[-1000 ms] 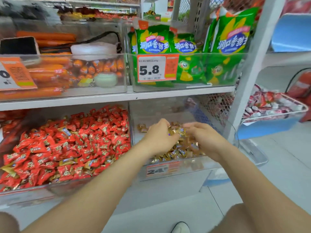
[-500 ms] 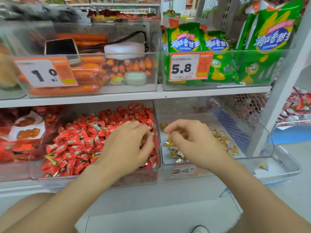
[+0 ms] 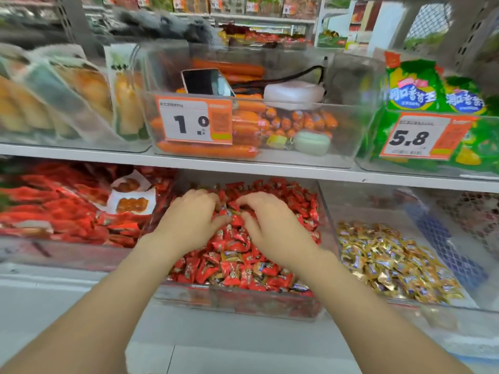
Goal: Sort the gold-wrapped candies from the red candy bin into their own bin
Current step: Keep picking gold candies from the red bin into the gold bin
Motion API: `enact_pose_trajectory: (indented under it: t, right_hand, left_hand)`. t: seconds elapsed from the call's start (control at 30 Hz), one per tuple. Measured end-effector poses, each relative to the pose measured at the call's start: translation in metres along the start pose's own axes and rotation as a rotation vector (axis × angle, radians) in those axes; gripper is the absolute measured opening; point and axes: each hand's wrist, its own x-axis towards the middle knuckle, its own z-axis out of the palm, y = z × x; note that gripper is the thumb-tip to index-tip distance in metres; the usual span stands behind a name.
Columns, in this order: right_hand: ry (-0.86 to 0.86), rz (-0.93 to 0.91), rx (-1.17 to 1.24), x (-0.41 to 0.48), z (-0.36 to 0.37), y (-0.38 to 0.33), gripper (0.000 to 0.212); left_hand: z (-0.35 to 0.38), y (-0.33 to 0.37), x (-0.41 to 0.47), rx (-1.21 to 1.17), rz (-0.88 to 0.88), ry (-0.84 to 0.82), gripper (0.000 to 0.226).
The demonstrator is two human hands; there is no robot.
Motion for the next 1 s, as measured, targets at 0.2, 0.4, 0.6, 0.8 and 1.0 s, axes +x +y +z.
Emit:
enact_pose_trajectory:
  t: [0.2, 0.4, 0.6, 0.8, 1.0]
  right_hand:
    - [-0.091, 0.187, -0.287, 0.021, -0.007, 0.008, 0.023]
    - [-0.101, 0.181, -0.02, 0.031, 0.002, 0.006, 0.031]
    - [-0.267, 0.198, -0.12, 0.043, 0.01, 0.013, 0.062]
    - [-0.208, 0.232, -0.04, 0.05, 0.019, 0.014, 0.041]
    - [-0.082, 0.256, 0.113, 0.043, 0.006, 0.021, 0.031]
  left_hand:
    - [0.007, 0.006, 0.007, 0.031, -0.014, -0.017, 0.054]
    - [0.006, -0.003, 0.018, -0.059, 0.005, -0.041, 0.021]
    - [0.003, -0.007, 0.015, -0.203, 0.066, 0.037, 0.018]
    - [0.002, -0.013, 0.016, -0.376, 0.039, 0.123, 0.016]
    - [0.014, -0.006, 0.026, -0.151, 0.173, -0.06, 0.039]
